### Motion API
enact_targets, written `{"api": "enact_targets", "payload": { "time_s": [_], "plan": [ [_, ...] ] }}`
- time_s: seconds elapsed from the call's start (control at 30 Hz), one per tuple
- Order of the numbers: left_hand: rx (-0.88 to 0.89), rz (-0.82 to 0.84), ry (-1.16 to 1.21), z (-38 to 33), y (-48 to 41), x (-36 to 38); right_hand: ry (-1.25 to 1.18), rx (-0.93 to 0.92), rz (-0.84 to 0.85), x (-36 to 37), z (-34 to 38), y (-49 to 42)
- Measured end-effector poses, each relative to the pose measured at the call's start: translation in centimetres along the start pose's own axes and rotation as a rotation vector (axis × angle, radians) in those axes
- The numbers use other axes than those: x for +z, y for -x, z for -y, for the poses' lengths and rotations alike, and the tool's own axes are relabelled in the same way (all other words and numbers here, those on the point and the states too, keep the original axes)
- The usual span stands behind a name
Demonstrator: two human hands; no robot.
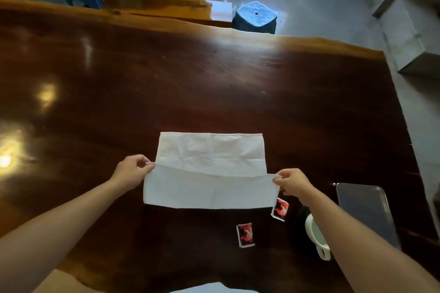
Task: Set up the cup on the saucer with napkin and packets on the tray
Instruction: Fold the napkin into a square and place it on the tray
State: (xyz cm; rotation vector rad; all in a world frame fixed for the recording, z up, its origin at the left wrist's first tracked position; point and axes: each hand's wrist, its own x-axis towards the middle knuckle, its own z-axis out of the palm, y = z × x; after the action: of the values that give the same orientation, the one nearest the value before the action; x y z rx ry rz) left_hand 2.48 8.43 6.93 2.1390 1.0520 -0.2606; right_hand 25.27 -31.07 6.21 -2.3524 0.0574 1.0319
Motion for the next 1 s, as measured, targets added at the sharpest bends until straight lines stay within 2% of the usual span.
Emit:
{"api": "enact_targets", "payload": {
  "time_s": [0.17, 0.33, 0.63, 0.77, 1.0],
  "plan": [
    [-0.184, -0.101, 0.344, -1.4, -4.0, 0.7, -0.341, 0.026, -0.112, -0.3, 3.1, -3.1],
    [-0.332, -0.137, 0.474, -2.0, -8.1, 2.6, -0.437, 0.087, -0.168, 0.7, 4.8, -7.3],
    [-0.338, -0.156, 0.355, -1.7, -13.2, 5.1, -0.27, 0.083, -0.275, 3.0, 5.7, -14.0],
    [-0.245, -0.22, 0.208, -1.6, -14.2, 5.6, -0.115, -0.016, -0.4, 3.9, 6.4, -15.1],
    [-0.26, -0.284, 0.132, -1.7, -14.6, 6.7, 0.155, -0.091, -0.478, 5.7, 7.2, -16.5]
  ]
}}
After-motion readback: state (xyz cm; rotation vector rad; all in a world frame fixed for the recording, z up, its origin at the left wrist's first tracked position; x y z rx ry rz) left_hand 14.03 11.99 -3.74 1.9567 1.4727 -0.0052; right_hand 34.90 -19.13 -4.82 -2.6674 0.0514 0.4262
